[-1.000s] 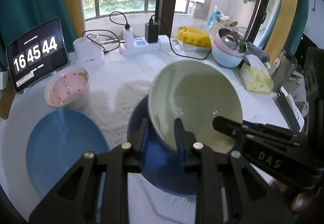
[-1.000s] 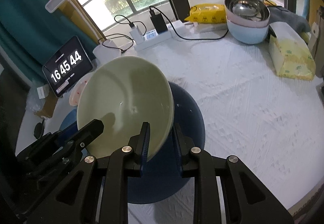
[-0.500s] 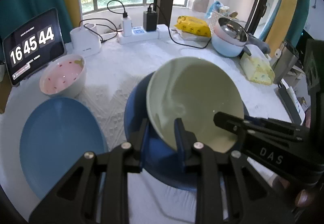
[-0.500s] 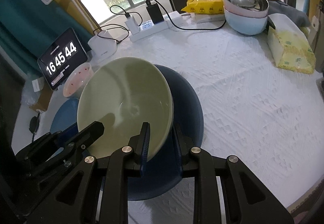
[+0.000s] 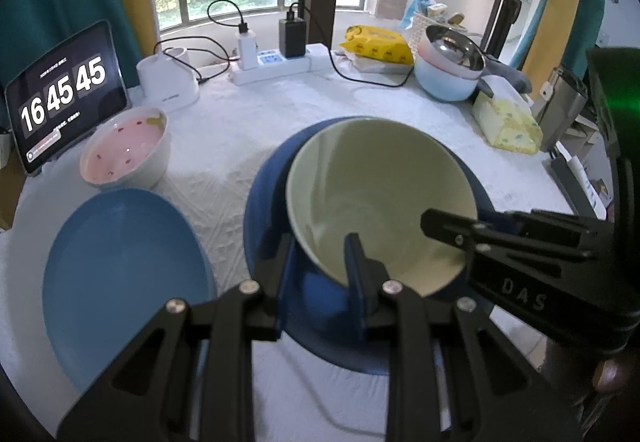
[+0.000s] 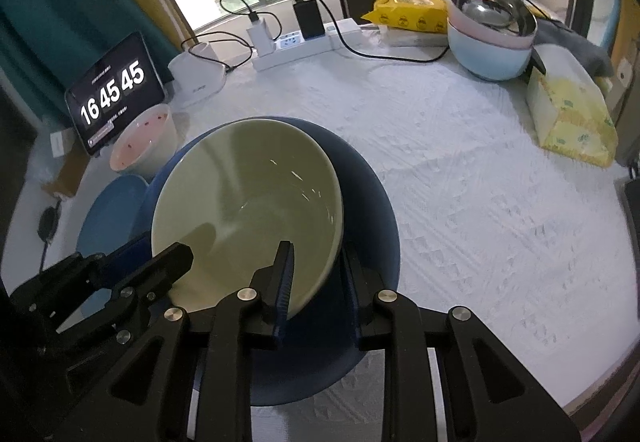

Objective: Organize plates and bowls

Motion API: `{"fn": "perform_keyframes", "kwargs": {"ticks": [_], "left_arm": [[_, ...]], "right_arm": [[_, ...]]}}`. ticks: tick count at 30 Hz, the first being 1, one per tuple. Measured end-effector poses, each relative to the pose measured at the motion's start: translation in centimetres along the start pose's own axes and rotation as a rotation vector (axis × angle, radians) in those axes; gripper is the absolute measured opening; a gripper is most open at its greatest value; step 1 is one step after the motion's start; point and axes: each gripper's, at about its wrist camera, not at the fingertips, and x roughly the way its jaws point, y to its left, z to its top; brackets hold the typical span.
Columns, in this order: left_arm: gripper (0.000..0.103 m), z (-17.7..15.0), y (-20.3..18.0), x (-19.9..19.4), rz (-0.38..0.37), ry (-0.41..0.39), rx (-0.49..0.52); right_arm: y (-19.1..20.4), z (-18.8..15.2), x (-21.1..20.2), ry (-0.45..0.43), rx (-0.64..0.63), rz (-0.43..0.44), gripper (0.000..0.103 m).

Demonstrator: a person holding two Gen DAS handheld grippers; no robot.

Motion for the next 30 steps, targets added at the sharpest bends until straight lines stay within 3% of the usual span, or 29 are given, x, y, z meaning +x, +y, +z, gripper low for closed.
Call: {"fn": "perform_keyframes", "kwargs": {"ticks": [7, 10, 30], "left_arm": [[0.026, -0.2, 0.5, -0.5, -0.012, -0.007, 0.003], [0.026, -0.3, 0.7, -0.6, -0.01, -0.006, 0.003], [0.027, 0.8, 2.5, -3.1, 0.014, -0.084, -0.054]], "right_arm": [[0.6, 0.2, -0.5, -0.018, -0.056, 0.034, 0.029], [0.9, 0.3, -1.2, -0.052, -0.084, -0.011, 0.037], [1.9, 1.1, -2.3, -0.076, -0.108, -0.021, 0.037]]}}
